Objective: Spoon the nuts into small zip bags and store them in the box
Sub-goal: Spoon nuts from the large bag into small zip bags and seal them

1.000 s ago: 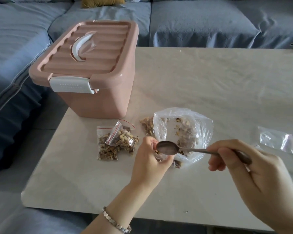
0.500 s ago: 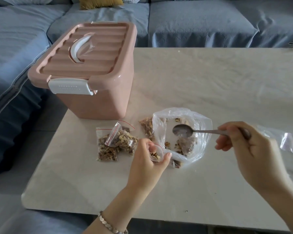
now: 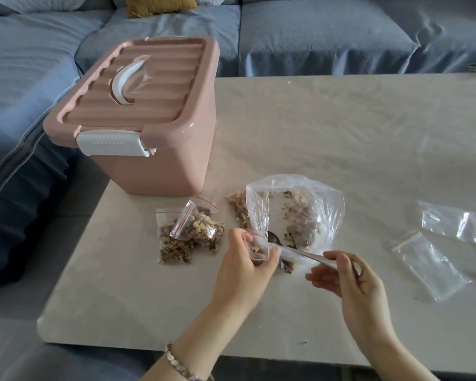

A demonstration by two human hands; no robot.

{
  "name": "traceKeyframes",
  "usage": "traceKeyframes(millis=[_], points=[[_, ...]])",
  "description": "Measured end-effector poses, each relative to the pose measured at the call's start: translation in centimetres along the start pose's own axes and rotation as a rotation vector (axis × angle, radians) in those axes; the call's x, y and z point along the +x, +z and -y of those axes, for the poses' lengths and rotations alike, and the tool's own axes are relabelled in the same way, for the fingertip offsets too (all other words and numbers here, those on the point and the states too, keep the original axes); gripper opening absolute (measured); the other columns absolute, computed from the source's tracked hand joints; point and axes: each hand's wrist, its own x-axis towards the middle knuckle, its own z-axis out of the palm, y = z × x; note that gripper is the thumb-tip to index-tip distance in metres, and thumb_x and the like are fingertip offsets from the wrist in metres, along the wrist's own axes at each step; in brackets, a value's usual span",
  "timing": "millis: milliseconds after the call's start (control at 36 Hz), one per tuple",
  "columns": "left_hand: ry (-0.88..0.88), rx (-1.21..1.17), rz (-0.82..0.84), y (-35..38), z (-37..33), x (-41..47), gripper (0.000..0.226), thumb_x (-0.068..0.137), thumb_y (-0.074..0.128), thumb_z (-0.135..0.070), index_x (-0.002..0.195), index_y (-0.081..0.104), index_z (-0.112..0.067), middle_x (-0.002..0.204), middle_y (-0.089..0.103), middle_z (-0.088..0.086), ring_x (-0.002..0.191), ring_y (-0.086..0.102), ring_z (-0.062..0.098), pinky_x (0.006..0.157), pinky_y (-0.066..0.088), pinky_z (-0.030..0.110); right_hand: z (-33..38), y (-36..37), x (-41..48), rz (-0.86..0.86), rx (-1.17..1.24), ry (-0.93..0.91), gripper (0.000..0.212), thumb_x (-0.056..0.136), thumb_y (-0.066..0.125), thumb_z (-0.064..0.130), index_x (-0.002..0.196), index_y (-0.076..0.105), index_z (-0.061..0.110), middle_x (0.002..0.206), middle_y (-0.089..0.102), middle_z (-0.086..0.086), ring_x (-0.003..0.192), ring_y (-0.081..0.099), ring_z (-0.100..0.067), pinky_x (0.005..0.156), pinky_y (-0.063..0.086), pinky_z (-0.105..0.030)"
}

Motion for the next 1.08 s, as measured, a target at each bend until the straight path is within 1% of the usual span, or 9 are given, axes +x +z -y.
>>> traceKeyframes(millis=[83, 222, 444, 528, 667, 722, 806, 889, 1083], points=[[0.005, -0.044, 0.009, 0.0, 0.2, 0.0, 0.037, 0.079, 0.068, -0.037, 0.096, 0.04, -0.019, 0.089, 0.055, -0.015, 0.081, 0.062, 0.008, 0.074, 0.052, 0.039, 0.2, -0.3, 0.0, -0.033, 0.162, 0.128, 0.027, 0.098, 0.038, 0.016, 0.087, 0.059, 0.002, 0.06, 0.068, -0.01, 0.058, 0.068, -0.024, 0.053, 0.055, -0.022], [0.068, -0.06, 0.009, -0.3, 0.7, 0.3, 0.035, 0.078, 0.069, -0.034, 0.09, 0.037, -0.028, 0.101, 0.053, -0.017, 0.086, 0.058, -0.004, 0.076, 0.054, 0.034, 0.9, -1.6, 0.5, -0.052, 0.329, 0.276, 0.029, 0.099, 0.038, 0.019, 0.088, 0.058, 0.001, 0.058, 0.067, -0.011, 0.057, 0.068, -0.023, 0.051, 0.055, -0.022], [0.086, -0.076, 0.026, -0.7, 0.6, 0.3, 0.036, 0.078, 0.07, -0.034, 0.089, 0.036, -0.028, 0.098, 0.053, -0.008, 0.079, 0.058, -0.003, 0.068, 0.05, 0.019, 3.4, -3.7, 1.3, -0.024, 0.379, 0.222, 0.03, 0.099, 0.036, 0.019, 0.087, 0.058, 0.002, 0.055, 0.066, -0.008, 0.053, 0.067, -0.019, 0.049, 0.054, -0.02], [0.048, -0.065, 0.046, -0.6, 0.5, 0.3, 0.036, 0.077, 0.068, -0.04, 0.094, 0.038, -0.028, 0.1, 0.051, -0.009, 0.082, 0.057, -0.001, 0.071, 0.054, 0.028, 5.2, -4.0, 1.4, 0.002, 0.306, 0.117, 0.029, 0.096, 0.04, 0.024, 0.085, 0.057, 0.003, 0.053, 0.064, -0.008, 0.051, 0.066, -0.02, 0.049, 0.054, -0.02], [0.122, -0.04, -0.016, -0.1, 1.1, 0.4, 0.038, 0.076, 0.072, -0.034, 0.094, 0.042, -0.019, 0.095, 0.051, -0.006, 0.082, 0.059, 0.006, 0.069, 0.053, 0.024, 8.4, -2.8, 0.6, 0.054, 0.082, -0.156, 0.044, 0.06, 0.053, 0.05, 0.076, 0.061, 0.009, 0.055, 0.064, -0.01, 0.049, 0.065, -0.024, 0.047, 0.051, -0.02], [0.153, -0.026, -0.032, 0.1, 1.4, 0.5, 0.038, 0.075, 0.07, -0.038, 0.091, 0.04, -0.023, 0.092, 0.05, -0.006, 0.081, 0.059, 0.009, 0.068, 0.051, 0.021, 8.8, -2.1, 0.0, 0.093, -0.009, -0.29, 0.039, 0.069, 0.049, 0.053, 0.073, 0.064, 0.017, 0.06, 0.066, -0.01, 0.052, 0.066, -0.024, 0.05, 0.052, -0.021], [0.161, -0.015, -0.019, 0.0, 1.1, 0.6, 0.037, 0.078, 0.071, -0.034, 0.089, 0.036, -0.026, 0.09, 0.05, -0.004, 0.079, 0.055, 0.004, 0.067, 0.045, 0.013, 8.3, -1.5, -1.1, 0.175, -0.251, -0.506, 0.038, 0.085, 0.039, 0.062, 0.082, 0.062, 0.031, 0.068, 0.069, 0.004, 0.059, 0.066, -0.011, 0.059, 0.05, -0.013], [0.173, -0.058, -0.023, 0.0, 0.9, 0.6, 0.034, 0.077, 0.072, -0.028, 0.085, 0.04, -0.03, 0.091, 0.053, 0.001, 0.078, 0.057, 0.002, 0.066, 0.042, 0.009, 7.6, -1.3, -2.1, 0.262, -0.501, -0.729, 0.028, 0.095, 0.033, 0.05, 0.092, 0.058, 0.037, 0.077, 0.065, 0.014, 0.068, 0.063, 0.002, 0.064, 0.045, -0.005], [0.133, -0.08, -0.008, 0.0, 1.3, 0.8, 0.034, 0.076, 0.072, -0.034, 0.086, 0.039, -0.034, 0.091, 0.058, 0.0, 0.076, 0.064, 0.008, 0.061, 0.056, 0.036, 6.6, -1.7, -2.6, 0.263, -0.618, -0.925, 0.025, 0.099, 0.034, 0.037, 0.1, 0.058, 0.027, 0.078, 0.062, 0.013, 0.07, 0.059, 0.002, 0.061, 0.048, -0.017]])
